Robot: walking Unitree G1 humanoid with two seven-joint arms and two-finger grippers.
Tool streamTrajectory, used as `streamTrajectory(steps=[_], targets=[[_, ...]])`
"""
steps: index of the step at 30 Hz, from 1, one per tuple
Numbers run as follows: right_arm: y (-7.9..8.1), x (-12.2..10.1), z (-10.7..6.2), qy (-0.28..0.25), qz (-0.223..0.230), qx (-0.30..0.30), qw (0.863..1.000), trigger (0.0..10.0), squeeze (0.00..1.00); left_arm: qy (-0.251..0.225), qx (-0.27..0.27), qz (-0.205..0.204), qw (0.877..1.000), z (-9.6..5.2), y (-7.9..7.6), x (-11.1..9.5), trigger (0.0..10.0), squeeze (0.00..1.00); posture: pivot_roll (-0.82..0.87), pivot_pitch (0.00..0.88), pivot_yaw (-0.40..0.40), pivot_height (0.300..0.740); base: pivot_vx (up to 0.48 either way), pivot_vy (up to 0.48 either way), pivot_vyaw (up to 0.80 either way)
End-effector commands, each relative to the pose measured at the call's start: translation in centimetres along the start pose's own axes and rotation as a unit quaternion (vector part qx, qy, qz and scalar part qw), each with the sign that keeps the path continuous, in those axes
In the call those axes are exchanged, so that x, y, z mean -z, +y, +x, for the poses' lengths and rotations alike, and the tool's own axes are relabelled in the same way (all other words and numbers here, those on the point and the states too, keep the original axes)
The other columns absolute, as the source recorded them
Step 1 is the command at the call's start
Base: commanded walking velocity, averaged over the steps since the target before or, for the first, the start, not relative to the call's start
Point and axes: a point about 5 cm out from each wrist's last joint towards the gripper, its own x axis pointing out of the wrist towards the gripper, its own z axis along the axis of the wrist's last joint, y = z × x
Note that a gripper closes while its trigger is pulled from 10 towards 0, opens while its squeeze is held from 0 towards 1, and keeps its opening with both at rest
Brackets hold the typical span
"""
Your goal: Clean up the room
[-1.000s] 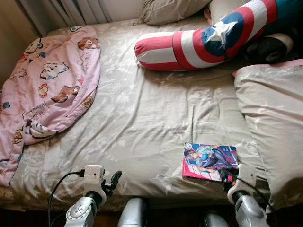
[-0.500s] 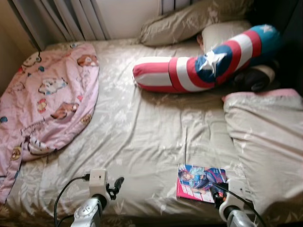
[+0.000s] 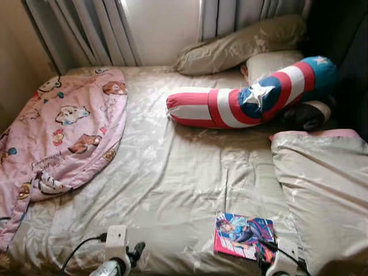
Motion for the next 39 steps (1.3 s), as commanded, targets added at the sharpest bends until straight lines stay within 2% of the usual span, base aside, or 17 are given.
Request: streamTrajectory(steps=[1,4,6,10,21,25,39], targets=[[0.4,0.2,0.0,0.003,0.015,-0.005,1.0,10.0,0.0,0.022,-0.022,-0.007,0.999,-0.4,1.0,1.1,10.0,0.0,0.06,0.0,0.052,0.74,0.0,0.356,0.8],[0.6,0.6,-0.1,0.007,0.02,-0.012,1.0,10.0,0.0,0.027,-0.018,-0.004,0.999,-0.5,0.9,1.3,10.0,0.0,0.06,0.0,0.055,0.74,0.0,0.439,0.8],[0.8,1.0,-0.1,0.015,0.044,-0.021,0.999,10.0,0.0,0.031,-0.016,0.003,0.999,-0.5,0.9,1.4,10.0,0.0,0.06,0.0,0.06,0.74,0.0,0.48,0.52],[0.8,1.3,-0.2,0.021,0.055,-0.02,0.998,10.0,0.0,0.034,-0.019,0.002,0.999,-0.6,1.0,1.6,10.0,0.0,0.06,0.0,0.063,0.74,0.0,0.48,0.0],[1.2,0.9,0.0,0.019,0.038,-0.033,0.999,10.0,0.0,0.036,-0.028,0.0,0.999,-0.7,1.4,1.6,10.0,0.0,0.07,0.003,0.057,0.74,0.0,0.48,0.0],[1.0,1.1,-0.1,0.02,0.043,-0.029,0.998,10.0,0.0,0.035,-0.031,-0.001,0.999,-0.6,1.5,1.6,10.0,0.0,0.08,0.017,0.057,0.74,0.0,0.48,0.58],[1.0,1.1,-0.1,0.027,0.055,-0.031,0.998,10.0,0.0,0.036,-0.03,0.001,0.999,-0.6,1.4,1.4,10.0,0.0,0.08,0.053,0.05,0.74,0.0,0.48,0.0]])
